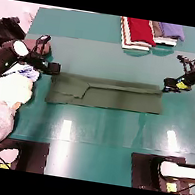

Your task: Fold the shirts.

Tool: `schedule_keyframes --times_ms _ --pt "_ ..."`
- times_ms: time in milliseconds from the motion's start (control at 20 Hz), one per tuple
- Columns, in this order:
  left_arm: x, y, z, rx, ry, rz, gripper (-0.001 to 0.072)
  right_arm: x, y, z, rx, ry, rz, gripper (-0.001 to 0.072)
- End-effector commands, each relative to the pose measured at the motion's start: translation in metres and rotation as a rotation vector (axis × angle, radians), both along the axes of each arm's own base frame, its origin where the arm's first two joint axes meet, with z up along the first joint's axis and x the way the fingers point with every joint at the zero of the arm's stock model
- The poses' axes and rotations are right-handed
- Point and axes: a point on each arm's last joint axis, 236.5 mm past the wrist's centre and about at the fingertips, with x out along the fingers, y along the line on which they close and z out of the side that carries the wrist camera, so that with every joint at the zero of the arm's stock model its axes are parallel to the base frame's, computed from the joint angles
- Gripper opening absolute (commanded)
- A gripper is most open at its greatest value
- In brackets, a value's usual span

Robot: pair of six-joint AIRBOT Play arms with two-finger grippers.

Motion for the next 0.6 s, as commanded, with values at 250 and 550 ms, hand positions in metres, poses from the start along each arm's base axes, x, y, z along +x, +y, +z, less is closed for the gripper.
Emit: schedule_keyframes --times_ms 250,550 --pt "0.005 -0.009 0.021 -0.031 0.015 -0.01 0.0539 -0.018 -0.031 -0.02 0.243 0.012 -0.109 0.0519" --pt "0.016 -0.034 0.033 -0.165 -0.011 0.041 0.0029 -0.048 -0.023 -0.07 0.488 0.076 -0.229 0.0519"
